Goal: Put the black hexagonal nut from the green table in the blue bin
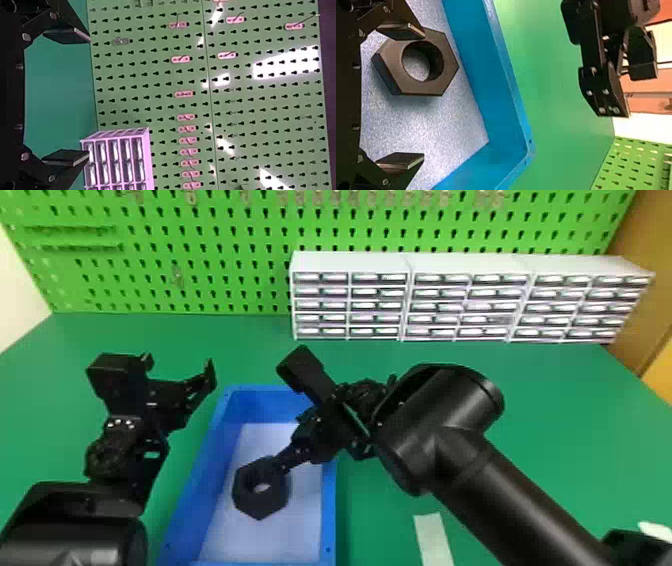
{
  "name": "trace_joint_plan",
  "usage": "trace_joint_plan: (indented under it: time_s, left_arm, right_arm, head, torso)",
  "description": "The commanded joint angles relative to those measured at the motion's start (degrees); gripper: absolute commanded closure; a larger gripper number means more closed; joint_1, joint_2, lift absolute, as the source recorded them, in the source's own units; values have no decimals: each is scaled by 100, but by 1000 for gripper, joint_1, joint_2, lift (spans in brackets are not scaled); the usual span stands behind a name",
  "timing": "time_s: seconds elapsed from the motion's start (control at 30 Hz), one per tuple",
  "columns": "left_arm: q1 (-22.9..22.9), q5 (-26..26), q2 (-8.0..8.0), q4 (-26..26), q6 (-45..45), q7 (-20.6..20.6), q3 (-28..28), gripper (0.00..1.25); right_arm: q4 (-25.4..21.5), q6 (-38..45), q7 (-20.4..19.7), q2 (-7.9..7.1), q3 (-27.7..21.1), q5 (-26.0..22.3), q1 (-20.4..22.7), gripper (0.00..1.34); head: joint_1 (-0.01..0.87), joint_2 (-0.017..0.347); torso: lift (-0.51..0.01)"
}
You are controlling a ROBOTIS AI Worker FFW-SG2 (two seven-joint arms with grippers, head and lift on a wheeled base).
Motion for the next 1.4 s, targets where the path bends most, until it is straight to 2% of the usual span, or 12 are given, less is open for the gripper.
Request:
trace_joint_plan:
  time_s: [0.0,0.23,0.67,1.07,1.37]
  left_arm:
    - [-5,9,0,2,0,0,4,249]
    - [-5,9,0,2,0,0,-14,249]
    - [-23,9,0,2,0,0,-23,249]
    - [-40,9,0,2,0,0,-31,249]
    - [-40,9,0,2,0,0,-31,249]
  right_arm:
    - [-44,-135,9,-14,-275,-127,84,214]
    - [-299,-364,79,-32,-793,-118,277,214]
    - [-940,-759,202,38,-2006,102,726,214]
    - [-967,-1867,167,188,-3140,154,1227,216]
    - [-931,-2649,-255,302,-3729,75,1596,217]
  head:
    - [686,52]
    - [686,52]
    - [686,52]
    - [686,52]
    - [686,52]
  torso:
    - [-97]
    - [-97]
    - [-97]
    - [-97]
    - [-97]
